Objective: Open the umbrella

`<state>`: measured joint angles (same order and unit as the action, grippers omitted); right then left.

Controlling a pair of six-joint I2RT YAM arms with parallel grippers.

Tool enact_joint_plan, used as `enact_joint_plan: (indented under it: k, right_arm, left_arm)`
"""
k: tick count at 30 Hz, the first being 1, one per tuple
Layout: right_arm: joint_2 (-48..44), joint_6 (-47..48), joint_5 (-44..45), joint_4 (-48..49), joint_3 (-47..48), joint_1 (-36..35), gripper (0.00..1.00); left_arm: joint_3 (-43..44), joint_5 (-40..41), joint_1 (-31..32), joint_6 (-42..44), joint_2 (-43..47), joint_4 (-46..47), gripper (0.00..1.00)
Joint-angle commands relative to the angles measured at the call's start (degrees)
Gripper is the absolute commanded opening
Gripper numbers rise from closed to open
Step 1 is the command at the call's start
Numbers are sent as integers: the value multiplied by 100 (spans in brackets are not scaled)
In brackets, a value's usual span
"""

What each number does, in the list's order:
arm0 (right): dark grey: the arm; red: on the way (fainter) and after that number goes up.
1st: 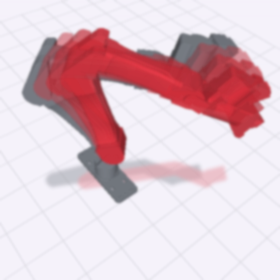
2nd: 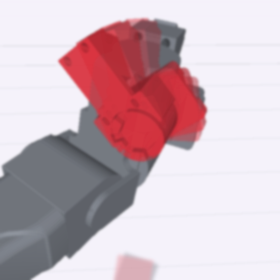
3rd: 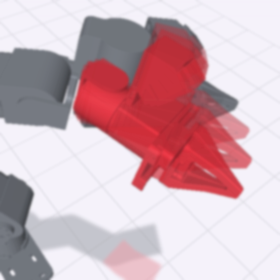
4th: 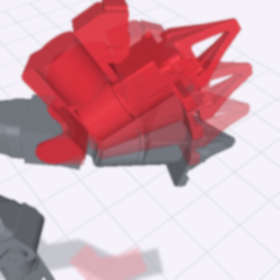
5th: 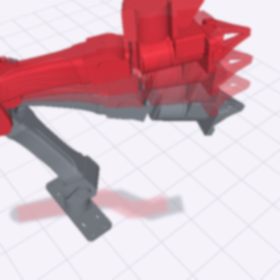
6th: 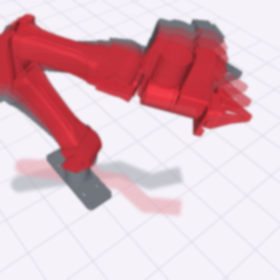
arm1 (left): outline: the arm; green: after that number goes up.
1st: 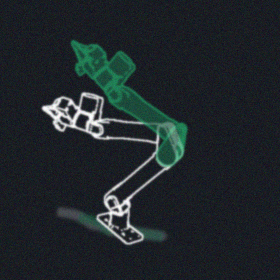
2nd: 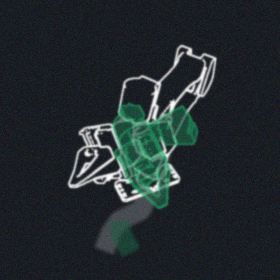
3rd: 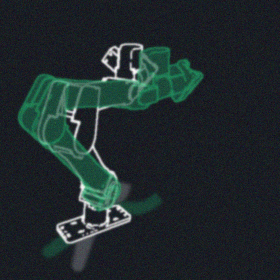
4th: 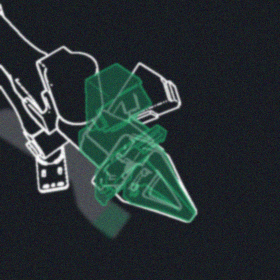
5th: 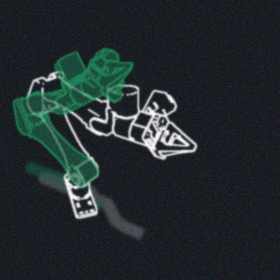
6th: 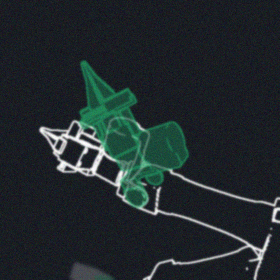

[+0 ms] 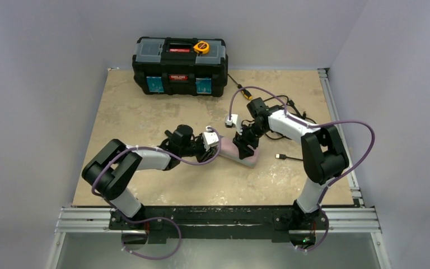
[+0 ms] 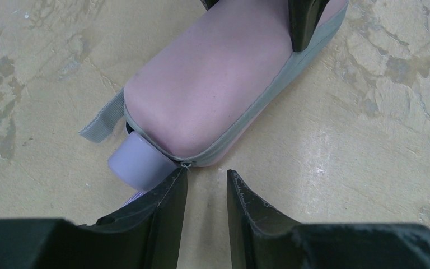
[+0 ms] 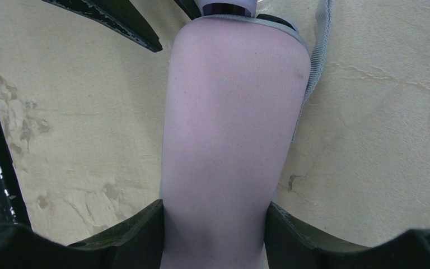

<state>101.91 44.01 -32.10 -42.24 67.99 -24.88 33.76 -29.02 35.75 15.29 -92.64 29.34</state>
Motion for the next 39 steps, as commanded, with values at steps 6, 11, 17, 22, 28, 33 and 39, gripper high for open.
enact_joint_plan:
  k: [6, 11, 17, 22, 28, 33, 39]
  right_arm:
    - [-67, 237, 110, -386, -269, -20, 29]
    - [-161, 446, 97, -418, -355, -23, 27]
    - [-234, 665, 68, -554, -386, -21, 23]
    - [-268, 718, -15, -607, -392, -22, 23]
    - [-256, 757, -66, -642, -384, -18, 20]
    - [-109, 187, 26, -343, -314, -16, 12]
    - [-33, -661, 45, 32, -330, 141, 2]
  left_arm:
    - [426, -62, -4, 136, -296, 383, 23]
    - [502, 232, -42, -31, -403, 402, 22]
    - [518, 437, -106, -130, -371, 366, 31]
    - [504, 233, -134, -39, -369, 327, 23]
    - [629, 27, -128, -67, -441, 289, 6]
    - [548, -155, -117, 61, -235, 77, 0]
    - [56, -329, 52, -17, 278, -122, 0]
